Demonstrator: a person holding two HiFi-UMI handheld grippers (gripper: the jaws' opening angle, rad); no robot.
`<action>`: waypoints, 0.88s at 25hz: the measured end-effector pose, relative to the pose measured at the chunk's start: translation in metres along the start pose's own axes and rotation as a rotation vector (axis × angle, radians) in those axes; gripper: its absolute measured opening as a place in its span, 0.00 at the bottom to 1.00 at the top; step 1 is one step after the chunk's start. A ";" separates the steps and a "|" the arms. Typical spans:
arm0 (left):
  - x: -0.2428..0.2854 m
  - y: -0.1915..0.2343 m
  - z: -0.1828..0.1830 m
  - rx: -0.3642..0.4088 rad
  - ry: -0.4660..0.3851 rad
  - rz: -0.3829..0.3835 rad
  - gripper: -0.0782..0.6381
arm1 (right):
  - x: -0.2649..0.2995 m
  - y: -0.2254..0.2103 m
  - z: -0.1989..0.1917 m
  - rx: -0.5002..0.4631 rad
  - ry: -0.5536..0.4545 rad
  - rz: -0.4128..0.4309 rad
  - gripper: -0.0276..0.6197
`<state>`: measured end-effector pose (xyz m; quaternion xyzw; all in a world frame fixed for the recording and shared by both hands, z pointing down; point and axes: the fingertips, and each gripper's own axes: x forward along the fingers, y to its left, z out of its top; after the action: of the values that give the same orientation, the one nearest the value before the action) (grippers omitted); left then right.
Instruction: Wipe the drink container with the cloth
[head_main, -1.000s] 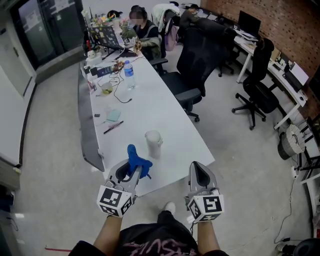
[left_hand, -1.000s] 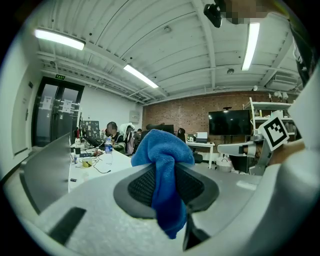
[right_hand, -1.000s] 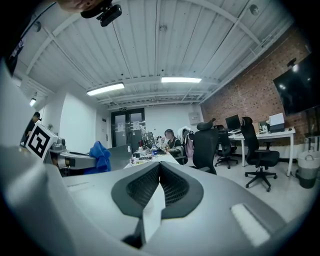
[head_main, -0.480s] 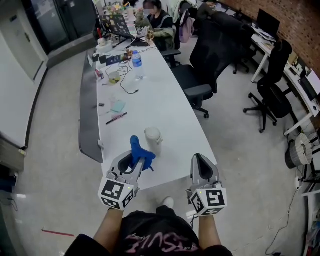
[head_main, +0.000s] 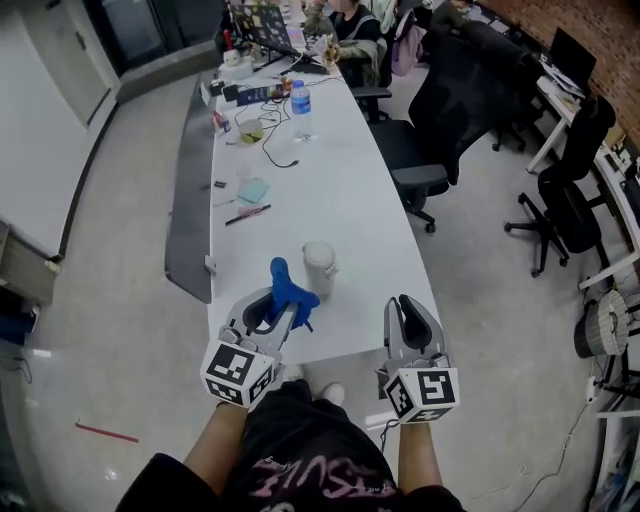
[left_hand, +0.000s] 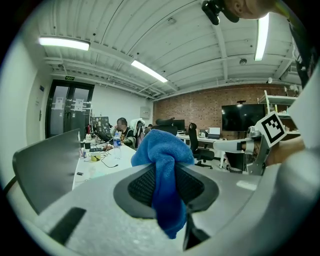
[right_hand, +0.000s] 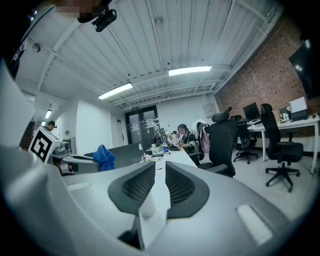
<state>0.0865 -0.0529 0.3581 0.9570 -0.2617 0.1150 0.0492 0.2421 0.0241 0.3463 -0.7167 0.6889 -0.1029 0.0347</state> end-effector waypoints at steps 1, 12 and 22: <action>0.000 0.000 -0.001 -0.004 0.001 0.003 0.24 | 0.002 0.001 0.000 -0.001 0.003 0.009 0.13; 0.009 0.010 -0.019 -0.050 0.024 -0.007 0.24 | 0.031 0.016 -0.007 -0.007 0.046 0.090 0.21; 0.021 0.033 -0.031 -0.074 0.040 -0.033 0.24 | 0.076 0.040 -0.019 -0.001 0.108 0.172 0.30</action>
<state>0.0814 -0.0869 0.3944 0.9563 -0.2487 0.1232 0.0918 0.2019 -0.0521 0.3644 -0.6485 0.7487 -0.1377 0.0058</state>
